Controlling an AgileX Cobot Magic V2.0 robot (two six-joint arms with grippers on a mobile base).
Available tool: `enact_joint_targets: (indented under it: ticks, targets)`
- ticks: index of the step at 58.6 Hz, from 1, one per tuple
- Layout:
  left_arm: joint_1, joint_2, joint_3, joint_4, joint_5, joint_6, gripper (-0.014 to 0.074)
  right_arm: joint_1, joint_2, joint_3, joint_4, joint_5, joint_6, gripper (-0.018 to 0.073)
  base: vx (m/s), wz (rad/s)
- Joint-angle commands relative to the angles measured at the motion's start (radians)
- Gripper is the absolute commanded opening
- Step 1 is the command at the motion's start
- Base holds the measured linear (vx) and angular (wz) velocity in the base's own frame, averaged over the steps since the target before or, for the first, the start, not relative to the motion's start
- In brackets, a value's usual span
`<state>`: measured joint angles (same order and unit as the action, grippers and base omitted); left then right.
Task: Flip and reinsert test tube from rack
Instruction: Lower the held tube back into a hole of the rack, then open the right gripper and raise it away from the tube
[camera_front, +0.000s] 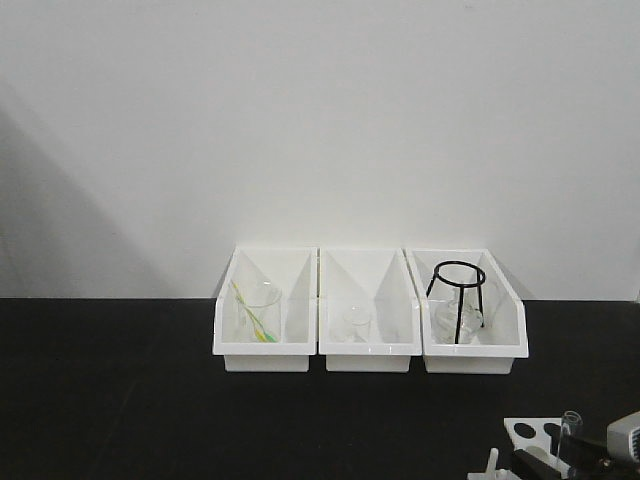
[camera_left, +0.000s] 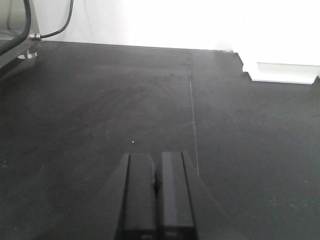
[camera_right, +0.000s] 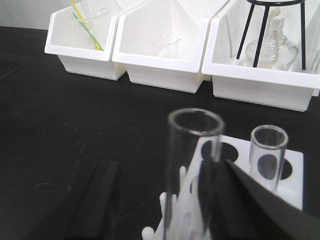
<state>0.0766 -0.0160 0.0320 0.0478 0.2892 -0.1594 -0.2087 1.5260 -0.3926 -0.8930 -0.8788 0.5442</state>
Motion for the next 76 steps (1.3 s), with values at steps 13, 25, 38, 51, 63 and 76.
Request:
enact_joint_targets:
  ticks: [13, 25, 38, 51, 63, 76]
  targets:
    - [-0.007, -0.011, 0.0, -0.004, -0.086, 0.0, -0.0006, 0.0, -0.251, -0.017, 0.017, -0.036, 0.009, 0.0505, 0.0, 0.0]
    - [-0.007, -0.011, 0.0, -0.004, -0.086, 0.0, -0.0006, 0.0, -0.542, -0.017, -0.017, 0.08, 0.208, 0.0505, 0.0, 0.0]
    - [-0.007, -0.011, 0.0, -0.004, -0.086, 0.0, -0.0006, 0.0, -0.794, -0.017, -0.169, 0.272, 0.434, 0.0505, 0.0, 0.0]
    - [-0.007, -0.011, 0.0, -0.004, -0.086, 0.0, -0.0006, 0.0, -0.899, -0.017, -0.192, 0.259, 0.549, 0.0505, 0.0, 0.0]
    - [-0.007, -0.011, 0.0, -0.004, -0.086, 0.0, -0.0006, 0.0, -0.922, -0.017, -0.192, 0.259, 0.548, 0.0505, 0.0, 0.0]
    - [-0.007, -0.011, 0.0, -0.004, -0.086, 0.0, -0.0006, -0.001, -0.922, -0.017, -0.192, 0.272, 0.543, 0.0501, 0.0, 0.0]
